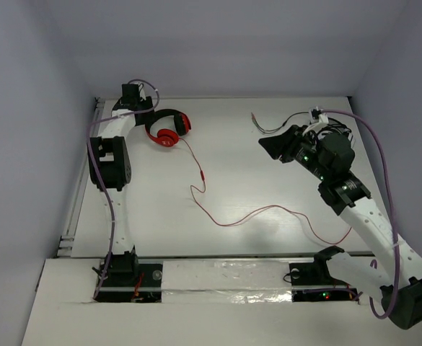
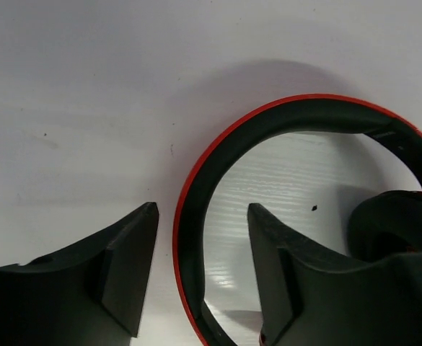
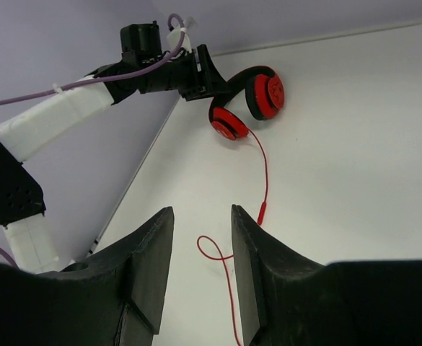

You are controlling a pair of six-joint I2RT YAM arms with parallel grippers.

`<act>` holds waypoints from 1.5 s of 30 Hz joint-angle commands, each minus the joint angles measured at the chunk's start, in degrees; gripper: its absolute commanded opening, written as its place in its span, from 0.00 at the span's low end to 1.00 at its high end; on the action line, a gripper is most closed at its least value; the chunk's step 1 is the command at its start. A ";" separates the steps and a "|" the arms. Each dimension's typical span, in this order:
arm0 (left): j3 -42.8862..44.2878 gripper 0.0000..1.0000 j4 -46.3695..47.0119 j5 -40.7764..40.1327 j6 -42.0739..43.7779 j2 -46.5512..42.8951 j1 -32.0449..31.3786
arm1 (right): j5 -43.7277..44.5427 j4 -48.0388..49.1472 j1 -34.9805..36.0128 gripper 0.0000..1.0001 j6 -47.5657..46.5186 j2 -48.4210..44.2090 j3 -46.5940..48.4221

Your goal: Wrap the headphones

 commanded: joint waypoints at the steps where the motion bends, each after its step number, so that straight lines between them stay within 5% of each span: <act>1: 2.13 0.48 0.50 -0.33 1.91 -0.58 0.08 | 0.83 2.23 0.84 0.44 -0.71 -0.21 0.35; 9: -8.32 0.12 5.59 -0.33 -0.11 -4.26 -0.45 | 0.83 2.84 1.36 0.43 -0.71 -0.29 -0.17; 13: -15.44 0.08 8.84 -1.03 -1.87 -8.04 -0.45 | 0.74 3.29 1.36 0.43 -0.54 -0.64 -1.14; 19: -24.06 0.11 10.26 -2.43 -4.68 -14.02 -0.97 | -0.14 3.99 1.89 0.43 -0.36 -1.52 -1.84; 23: -27.06 0.41 10.96 -2.00 -5.83 -17.18 -0.97 | -0.31 3.38 1.89 0.42 -0.89 -1.70 -2.02; 27: -24.00 0.52 10.26 -1.39 -4.95 -15.70 -0.97 | -0.22 3.38 1.89 0.42 -1.24 -1.61 -2.20; 36: -12.92 0.50 3.41 -5.16 -1.61 -5.94 -3.43 | 0.22 3.90 1.89 0.42 -1.42 -0.12 -1.50; 45: -10.81 0.43 1.82 -6.04 -1.44 -2.86 -4.48 | 0.65 4.43 1.89 0.42 -1.06 0.23 -1.49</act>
